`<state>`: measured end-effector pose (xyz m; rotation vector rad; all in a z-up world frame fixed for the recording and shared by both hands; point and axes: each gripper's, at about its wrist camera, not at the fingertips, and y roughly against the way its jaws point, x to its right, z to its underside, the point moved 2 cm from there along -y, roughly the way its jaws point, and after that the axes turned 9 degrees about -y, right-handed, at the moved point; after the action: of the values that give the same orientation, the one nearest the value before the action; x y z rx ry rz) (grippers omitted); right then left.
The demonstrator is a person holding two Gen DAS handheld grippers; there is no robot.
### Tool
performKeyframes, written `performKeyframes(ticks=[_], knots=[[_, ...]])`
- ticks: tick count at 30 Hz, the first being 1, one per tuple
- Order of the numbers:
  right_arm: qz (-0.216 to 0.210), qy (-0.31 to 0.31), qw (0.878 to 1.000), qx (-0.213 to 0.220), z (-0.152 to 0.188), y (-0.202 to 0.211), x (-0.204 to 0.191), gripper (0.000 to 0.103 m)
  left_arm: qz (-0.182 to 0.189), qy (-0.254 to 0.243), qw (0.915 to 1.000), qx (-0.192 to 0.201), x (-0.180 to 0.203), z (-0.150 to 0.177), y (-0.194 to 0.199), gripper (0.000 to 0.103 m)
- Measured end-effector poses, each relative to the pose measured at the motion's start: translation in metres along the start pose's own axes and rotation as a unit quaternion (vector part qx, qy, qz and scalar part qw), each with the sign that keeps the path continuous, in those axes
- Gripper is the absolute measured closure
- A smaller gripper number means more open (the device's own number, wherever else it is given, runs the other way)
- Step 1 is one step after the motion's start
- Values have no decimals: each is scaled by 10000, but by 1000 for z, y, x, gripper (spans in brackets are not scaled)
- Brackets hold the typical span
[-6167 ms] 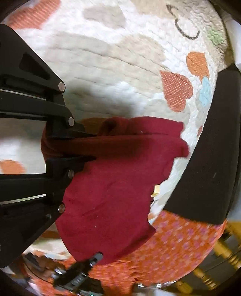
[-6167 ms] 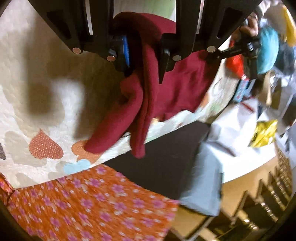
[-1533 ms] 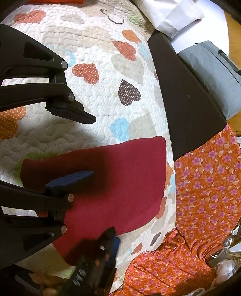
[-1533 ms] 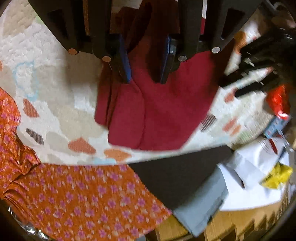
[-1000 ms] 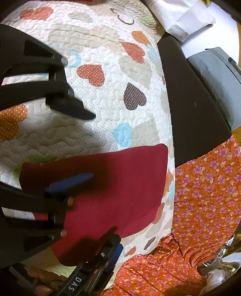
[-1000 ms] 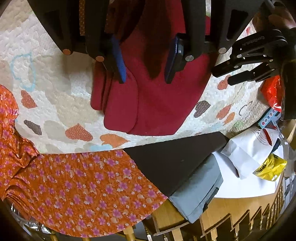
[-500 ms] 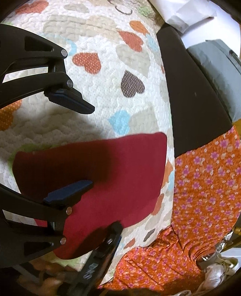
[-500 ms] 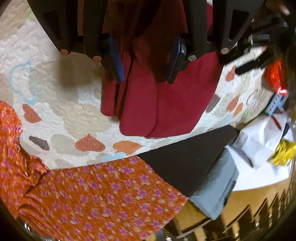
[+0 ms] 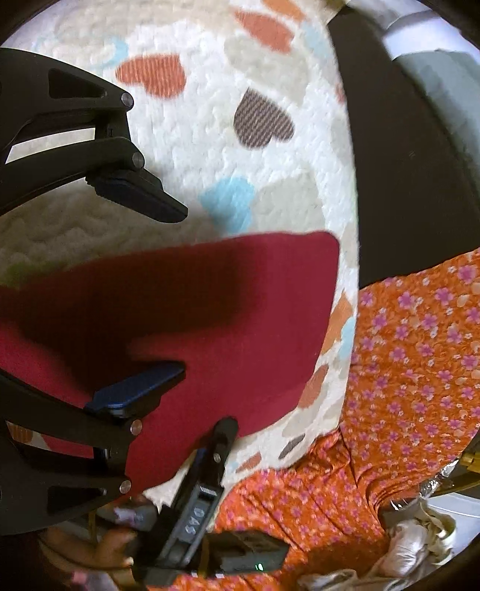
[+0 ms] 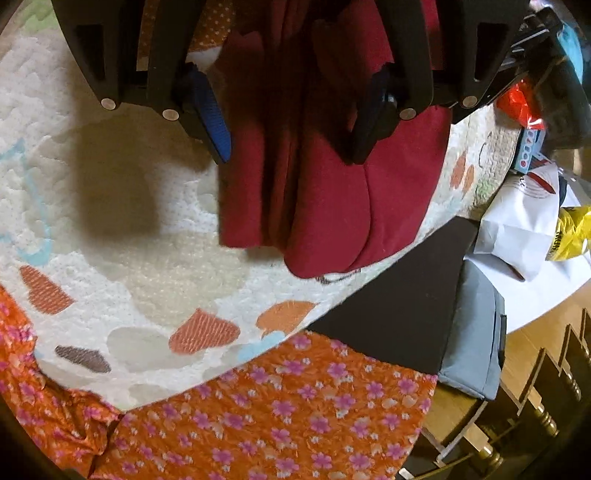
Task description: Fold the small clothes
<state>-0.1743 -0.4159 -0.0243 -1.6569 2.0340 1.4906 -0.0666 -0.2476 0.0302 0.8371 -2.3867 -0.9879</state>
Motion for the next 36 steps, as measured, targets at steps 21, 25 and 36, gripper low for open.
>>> performKeyframes(ticks=[21, 25, 36], knots=[[-295, 210, 9992, -176, 7, -15, -4, 51, 236, 103, 9996, -118, 5, -3, -28, 31], [-175, 567, 9982, -14, 10, -7, -16, 58, 66, -46, 10000, -54, 10, -2, -19, 43], [-684, 948, 9931, -122, 41, 19, -59, 64, -310, 87, 9995, 70, -7, 6, 43, 57]])
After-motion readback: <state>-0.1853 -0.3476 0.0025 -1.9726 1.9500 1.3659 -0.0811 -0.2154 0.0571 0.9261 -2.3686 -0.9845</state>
